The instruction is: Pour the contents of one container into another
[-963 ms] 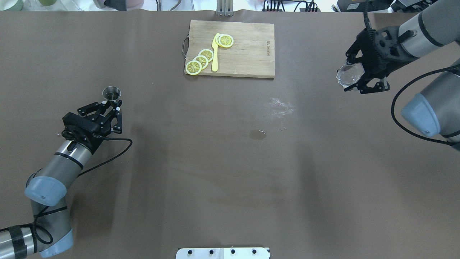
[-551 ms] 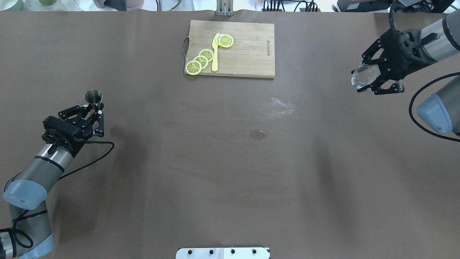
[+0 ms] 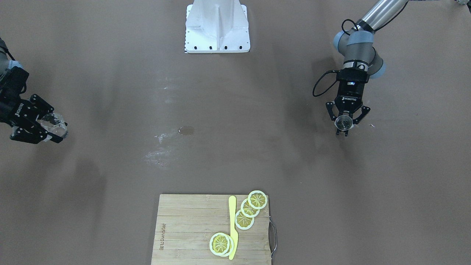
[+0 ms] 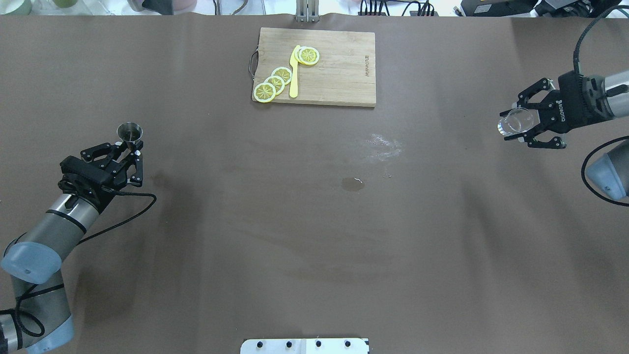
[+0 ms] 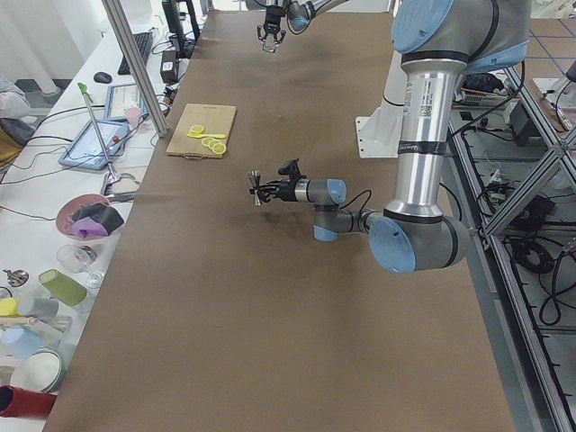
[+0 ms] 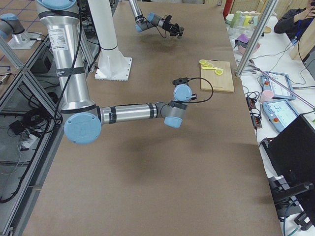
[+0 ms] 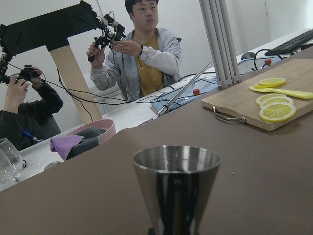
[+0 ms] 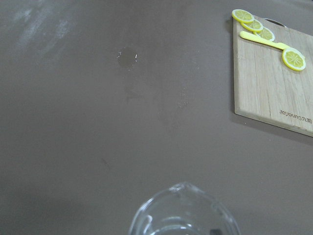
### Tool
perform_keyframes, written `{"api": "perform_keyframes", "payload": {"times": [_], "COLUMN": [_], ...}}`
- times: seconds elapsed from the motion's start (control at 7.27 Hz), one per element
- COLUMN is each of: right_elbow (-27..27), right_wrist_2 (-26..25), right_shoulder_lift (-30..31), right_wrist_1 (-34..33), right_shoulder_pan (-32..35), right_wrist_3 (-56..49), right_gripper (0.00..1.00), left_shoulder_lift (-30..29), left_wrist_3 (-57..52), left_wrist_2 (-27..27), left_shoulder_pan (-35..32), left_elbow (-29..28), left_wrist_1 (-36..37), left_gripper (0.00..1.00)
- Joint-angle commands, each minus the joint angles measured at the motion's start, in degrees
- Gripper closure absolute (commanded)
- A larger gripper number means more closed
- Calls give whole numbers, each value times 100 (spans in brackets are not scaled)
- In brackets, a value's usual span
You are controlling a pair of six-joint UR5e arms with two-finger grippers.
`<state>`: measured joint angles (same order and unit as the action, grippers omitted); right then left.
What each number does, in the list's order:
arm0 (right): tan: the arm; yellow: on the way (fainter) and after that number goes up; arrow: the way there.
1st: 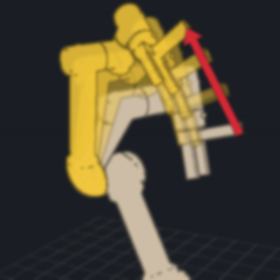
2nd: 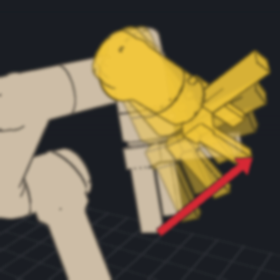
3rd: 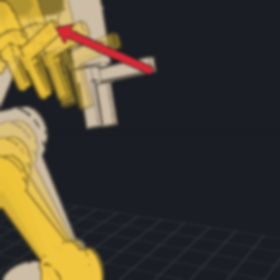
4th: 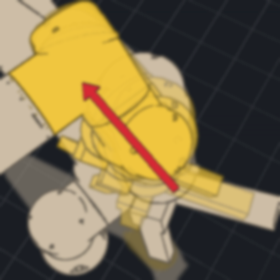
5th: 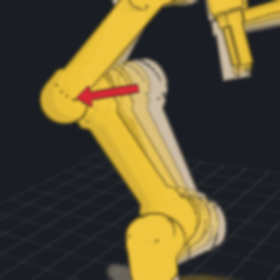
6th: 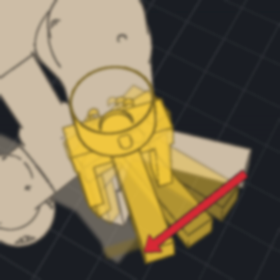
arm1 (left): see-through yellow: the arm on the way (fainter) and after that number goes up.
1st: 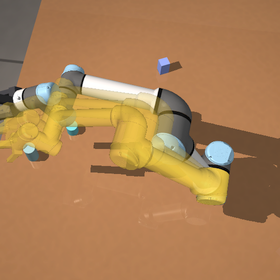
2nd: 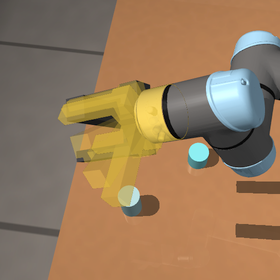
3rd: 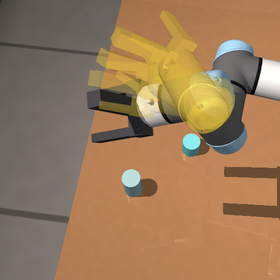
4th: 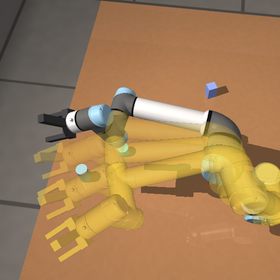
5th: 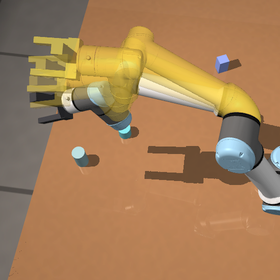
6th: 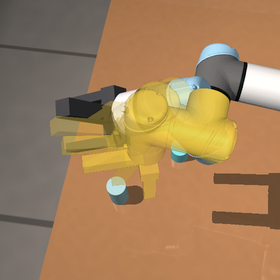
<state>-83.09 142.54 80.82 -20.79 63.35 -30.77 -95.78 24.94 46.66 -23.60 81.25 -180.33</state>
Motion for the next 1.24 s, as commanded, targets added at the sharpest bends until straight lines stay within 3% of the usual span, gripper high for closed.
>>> {"api": "perform_keyframes", "payload": {"times": [0.0, 0.28, 0.69, 1.1], "right_elbow": [319, 949, 1872, 2603], "right_wrist_2": [46, 37, 29, -6], "right_shoulder_lift": [-93, -233, -444, -795], "right_wrist_1": [285, 1125, 2102, 2351], "right_shoulder_pan": [-137, -393, -525, -569], "right_wrist_3": [124, 124, 247, 238], "right_gripper": [100, 100, 100, 100], "left_shoulder_lift": [-81, -55, 260, 314], "left_wrist_3": [551, 1412, 2178, 2976], "left_wrist_2": [-375, -857, -1027, -1492], "left_shoulder_pan": [21, 196, 241, 505], "left_elbow": [-92, -57, 91, 189], "left_wrist_1": [120, 559, 604, 1566], "left_gripper": [100, 100, 100, 100]}}
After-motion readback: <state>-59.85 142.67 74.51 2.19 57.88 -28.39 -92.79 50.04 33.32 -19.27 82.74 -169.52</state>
